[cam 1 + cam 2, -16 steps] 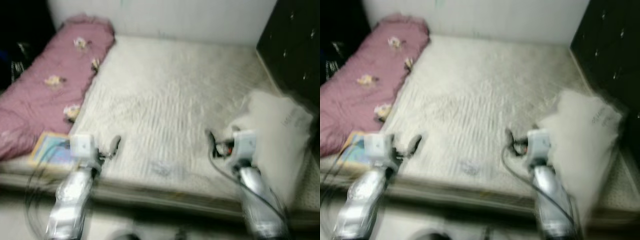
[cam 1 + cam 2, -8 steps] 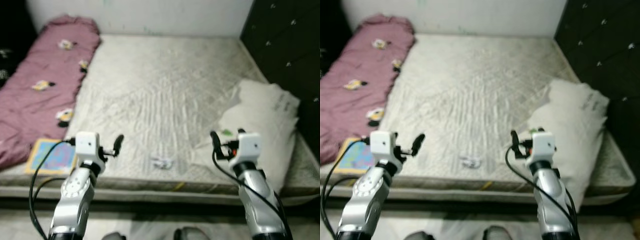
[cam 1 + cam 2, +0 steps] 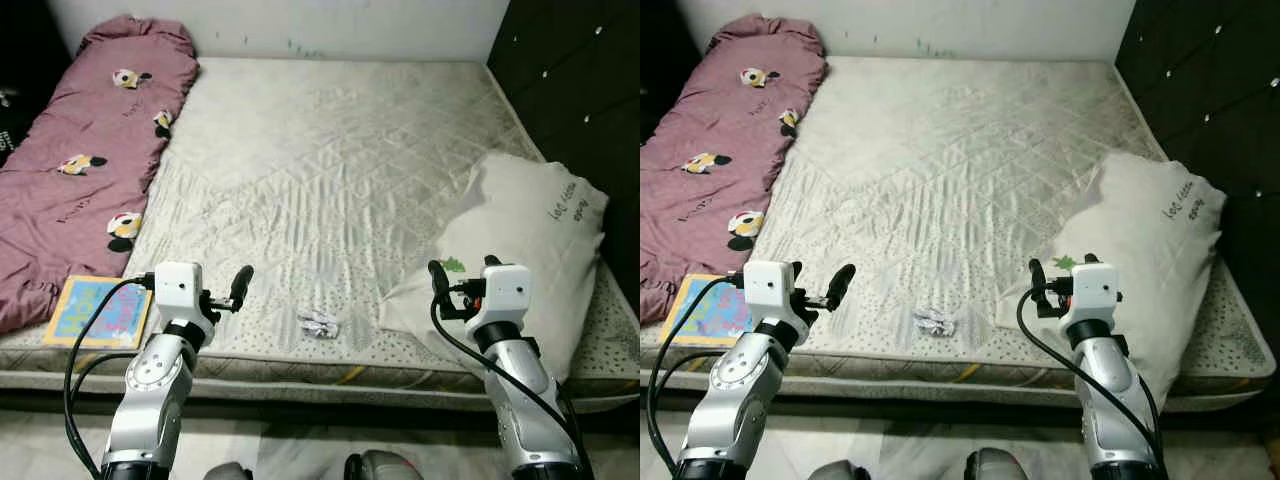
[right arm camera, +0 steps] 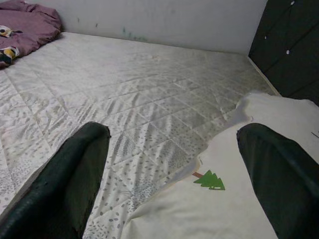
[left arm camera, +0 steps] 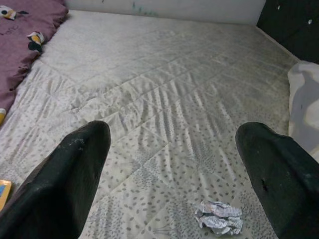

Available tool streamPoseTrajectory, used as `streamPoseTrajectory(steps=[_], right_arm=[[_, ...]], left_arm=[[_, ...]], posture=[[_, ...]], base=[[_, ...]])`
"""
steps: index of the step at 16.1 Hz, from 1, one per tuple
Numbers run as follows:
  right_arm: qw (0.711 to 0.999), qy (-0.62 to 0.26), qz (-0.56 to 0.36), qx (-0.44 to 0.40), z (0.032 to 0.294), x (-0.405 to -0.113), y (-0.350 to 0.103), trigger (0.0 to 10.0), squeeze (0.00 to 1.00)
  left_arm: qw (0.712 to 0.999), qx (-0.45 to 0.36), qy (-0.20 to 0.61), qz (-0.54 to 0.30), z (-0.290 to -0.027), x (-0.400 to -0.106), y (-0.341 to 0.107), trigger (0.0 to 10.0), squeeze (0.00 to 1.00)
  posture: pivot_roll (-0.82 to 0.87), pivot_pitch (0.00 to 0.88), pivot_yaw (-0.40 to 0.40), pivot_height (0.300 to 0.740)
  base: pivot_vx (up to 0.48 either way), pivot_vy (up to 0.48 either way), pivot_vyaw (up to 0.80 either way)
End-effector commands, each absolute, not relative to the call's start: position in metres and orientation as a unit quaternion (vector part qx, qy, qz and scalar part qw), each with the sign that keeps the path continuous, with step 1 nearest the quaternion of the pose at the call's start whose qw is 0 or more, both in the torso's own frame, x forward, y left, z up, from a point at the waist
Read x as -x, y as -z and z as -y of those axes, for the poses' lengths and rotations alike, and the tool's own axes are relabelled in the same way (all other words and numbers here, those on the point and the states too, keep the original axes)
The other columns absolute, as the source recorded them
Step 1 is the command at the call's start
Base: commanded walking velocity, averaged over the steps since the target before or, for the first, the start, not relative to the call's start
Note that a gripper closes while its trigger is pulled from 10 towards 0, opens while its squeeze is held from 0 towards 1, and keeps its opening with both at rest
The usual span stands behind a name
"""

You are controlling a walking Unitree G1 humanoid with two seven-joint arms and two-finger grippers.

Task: Clean up the room

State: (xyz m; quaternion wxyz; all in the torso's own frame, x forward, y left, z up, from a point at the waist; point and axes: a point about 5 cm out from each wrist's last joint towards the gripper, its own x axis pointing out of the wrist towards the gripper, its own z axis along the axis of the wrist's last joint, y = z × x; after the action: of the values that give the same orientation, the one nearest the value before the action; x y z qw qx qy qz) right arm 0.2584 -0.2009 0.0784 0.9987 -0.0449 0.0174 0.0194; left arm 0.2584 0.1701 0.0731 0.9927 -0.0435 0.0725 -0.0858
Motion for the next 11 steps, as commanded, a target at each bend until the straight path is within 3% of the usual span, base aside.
streamPoseTrajectory(steps=[1, 5, 9, 11], right_arm=[[0.998, -0.028, -0.014, 0.047, 0.1992, -0.2619, -0.0825, 10.0, 0.0], [0.998, -0.04, -0.014, 0.051, 0.1966, -0.2657, -0.0831, 10.0, 0.0], [0.997, -0.044, -0.016, 0.055, 0.1967, -0.2669, -0.0827, 10.0, 0.0], [0.997, -0.045, -0.016, 0.057, 0.1965, -0.2673, -0.0822, 10.0, 0.0]], left_arm=[[0.993, 0.04, 0.083, -0.068, -0.1744, -0.2579, -0.0746, 10.0, 0.0], [0.994, 0.043, 0.074, -0.071, -0.1745, -0.2568, -0.0736, 10.0, 0.0], [0.993, 0.044, 0.077, -0.075, -0.173, -0.2571, -0.072, 10.0, 0.0], [0.993, 0.047, 0.081, -0.075, -0.1723, -0.258, -0.0719, 10.0, 0.0]], posture=[[-0.04, 0.051, -0.029, 0.74], [-0.03, 0.05, -0.041, 0.74], [-0.03, 0.048, -0.044, 0.74], [-0.03, 0.04, -0.044, 0.74]], base=[[0.326, 0.0, 0.0], [0.31, 0.0, -0.26], [0.0, 0.0, 0.0], [0.0, 0.418, 0.0]])
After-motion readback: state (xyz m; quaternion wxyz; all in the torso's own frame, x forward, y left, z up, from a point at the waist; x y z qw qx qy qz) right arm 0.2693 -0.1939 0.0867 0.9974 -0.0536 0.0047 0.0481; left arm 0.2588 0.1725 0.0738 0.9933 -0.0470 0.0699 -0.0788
